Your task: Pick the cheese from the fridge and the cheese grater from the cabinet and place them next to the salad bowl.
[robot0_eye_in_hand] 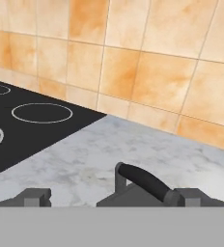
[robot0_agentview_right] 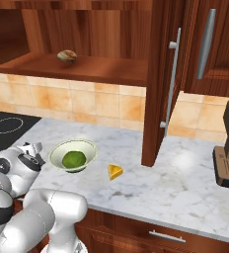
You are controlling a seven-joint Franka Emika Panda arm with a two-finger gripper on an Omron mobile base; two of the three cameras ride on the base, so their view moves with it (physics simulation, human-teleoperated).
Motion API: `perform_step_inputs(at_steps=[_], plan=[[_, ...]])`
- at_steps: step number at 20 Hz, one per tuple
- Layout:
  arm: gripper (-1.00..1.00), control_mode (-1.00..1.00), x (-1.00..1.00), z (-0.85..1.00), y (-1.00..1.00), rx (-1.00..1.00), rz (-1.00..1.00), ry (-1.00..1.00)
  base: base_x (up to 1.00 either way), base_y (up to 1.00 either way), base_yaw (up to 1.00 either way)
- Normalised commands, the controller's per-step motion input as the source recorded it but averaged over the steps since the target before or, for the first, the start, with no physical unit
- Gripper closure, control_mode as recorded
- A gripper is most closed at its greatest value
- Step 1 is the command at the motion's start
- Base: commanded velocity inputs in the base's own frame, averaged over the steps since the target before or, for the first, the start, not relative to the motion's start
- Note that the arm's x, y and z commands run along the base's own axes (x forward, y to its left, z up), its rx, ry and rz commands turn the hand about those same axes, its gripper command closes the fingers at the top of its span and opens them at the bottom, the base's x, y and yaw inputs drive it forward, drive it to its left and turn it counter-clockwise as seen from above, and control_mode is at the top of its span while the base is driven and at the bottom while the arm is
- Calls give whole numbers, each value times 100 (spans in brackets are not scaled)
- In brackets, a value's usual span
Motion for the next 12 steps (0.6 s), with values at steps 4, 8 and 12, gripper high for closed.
perform_step_inputs(at_steps=[4, 8, 12], plan=[[-100, -100, 0, -2, -2, 0, 5, 0, 0, 0, 0], [-100, -100, 0, 0, 0, 0, -6, 0, 0, 0, 0], [-100, -100, 0, 0, 0, 0, -27, 0, 0, 0, 0]])
